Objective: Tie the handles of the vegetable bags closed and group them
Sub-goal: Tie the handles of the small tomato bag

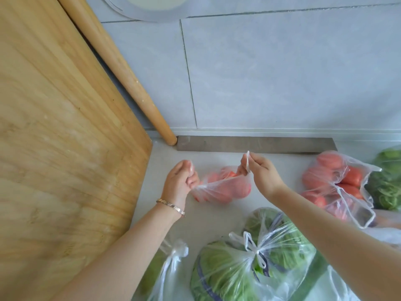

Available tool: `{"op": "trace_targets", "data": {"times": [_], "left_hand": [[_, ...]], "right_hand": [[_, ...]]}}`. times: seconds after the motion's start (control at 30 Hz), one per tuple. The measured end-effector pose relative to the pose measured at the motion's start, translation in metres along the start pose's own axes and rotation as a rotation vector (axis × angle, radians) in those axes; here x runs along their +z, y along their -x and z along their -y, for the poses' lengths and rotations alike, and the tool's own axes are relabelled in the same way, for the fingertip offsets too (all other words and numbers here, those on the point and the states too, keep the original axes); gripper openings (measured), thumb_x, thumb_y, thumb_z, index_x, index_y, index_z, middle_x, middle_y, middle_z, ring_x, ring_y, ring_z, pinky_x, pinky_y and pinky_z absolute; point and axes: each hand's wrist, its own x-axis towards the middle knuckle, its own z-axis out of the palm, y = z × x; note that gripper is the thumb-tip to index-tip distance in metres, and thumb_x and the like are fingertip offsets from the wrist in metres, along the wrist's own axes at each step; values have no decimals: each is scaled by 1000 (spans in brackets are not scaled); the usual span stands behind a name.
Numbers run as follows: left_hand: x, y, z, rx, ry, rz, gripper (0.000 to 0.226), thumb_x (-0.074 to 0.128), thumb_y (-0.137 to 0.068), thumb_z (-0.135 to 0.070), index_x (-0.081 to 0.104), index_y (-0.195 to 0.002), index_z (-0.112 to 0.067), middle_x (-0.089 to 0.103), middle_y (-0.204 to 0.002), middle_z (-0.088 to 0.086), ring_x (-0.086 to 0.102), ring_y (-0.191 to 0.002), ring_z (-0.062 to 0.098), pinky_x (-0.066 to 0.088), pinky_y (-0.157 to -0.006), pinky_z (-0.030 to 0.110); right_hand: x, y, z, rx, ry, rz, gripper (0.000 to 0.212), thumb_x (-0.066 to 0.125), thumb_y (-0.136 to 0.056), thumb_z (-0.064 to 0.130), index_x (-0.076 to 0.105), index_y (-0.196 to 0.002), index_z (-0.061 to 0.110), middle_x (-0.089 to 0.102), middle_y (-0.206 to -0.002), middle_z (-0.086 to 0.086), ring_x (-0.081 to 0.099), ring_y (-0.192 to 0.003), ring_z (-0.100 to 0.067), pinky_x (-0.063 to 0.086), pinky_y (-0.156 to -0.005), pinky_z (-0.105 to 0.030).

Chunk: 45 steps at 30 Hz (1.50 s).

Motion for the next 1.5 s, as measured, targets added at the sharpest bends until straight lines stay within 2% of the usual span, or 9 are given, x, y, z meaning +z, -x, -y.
{"op": "trace_targets", "data": {"times": [0.23,0.43,0.63,0.77,0.87,0.97,1.07,1.2,1.5], "left_hand": [[-30,34,-10,8,-8,-30,40,29,-99,-13,31,-59,-12,32,-37,-11,23,-31,-1,17,-37,13],[-51,56,-1,12,-13,-116,38,30,-98,-14,33,-60,-12,36,-40,-12,30,-34,1,25,-38,12],[-67,59,3,-56,21,-196,30,34,-96,-12,54,-75,-7,69,-69,-1,67,-76,9,46,-83,28],[-75,62,-16,-133,255,-24,29,62,-77,-29,61,-49,-19,74,-82,1,65,-96,19,48,-95,35],[-75,60,-21,-87,242,111,40,84,-49,-39,65,-82,-28,72,-97,4,66,-102,19,47,-96,36],[-66,58,-8,10,-38,75,53,67,-74,-26,44,-114,-51,70,-95,4,66,-99,18,42,-100,32],[-62,59,5,152,-368,101,57,43,-94,-13,16,-128,-50,71,-71,-4,67,-71,10,50,-83,19],[-52,59,6,36,-276,35,37,28,-99,-13,38,-122,-41,49,-52,-6,31,-38,1,31,-38,14],[-34,65,26,-124,-214,-48,22,45,-93,-7,63,-82,-11,55,-47,-8,28,-36,1,20,-35,14]], "right_hand": [[44,33,8,57,-214,121,43,26,-99,4,29,-58,16,21,-56,1,24,-44,-7,31,-51,-24],[57,50,9,114,-201,103,22,40,-70,13,32,-49,12,34,-50,-1,38,-46,-11,43,-57,-35],[36,44,0,187,-118,-209,31,51,-89,14,60,-59,7,60,-68,-8,58,-72,-23,49,-90,-47],[16,47,0,120,-218,-60,31,51,-87,17,64,-59,14,69,-94,-2,60,-105,-21,43,-99,-36],[19,56,-4,-6,-177,132,19,56,-86,12,66,-87,28,65,-104,-4,58,-106,-18,42,-95,-24],[35,57,-15,-106,-115,193,42,47,-91,7,56,-103,46,62,-87,2,61,-88,-11,46,-84,-15],[48,50,-17,-81,-143,91,41,35,-95,-2,52,-109,33,51,-64,4,59,-59,-3,50,-73,-13],[61,40,-20,138,-193,23,31,31,-99,8,56,-108,24,41,-61,0,33,-39,0,34,-41,-12],[89,49,-41,351,-160,-36,23,47,-93,5,64,-107,10,52,-48,8,43,-40,-1,37,-43,-13]]}}
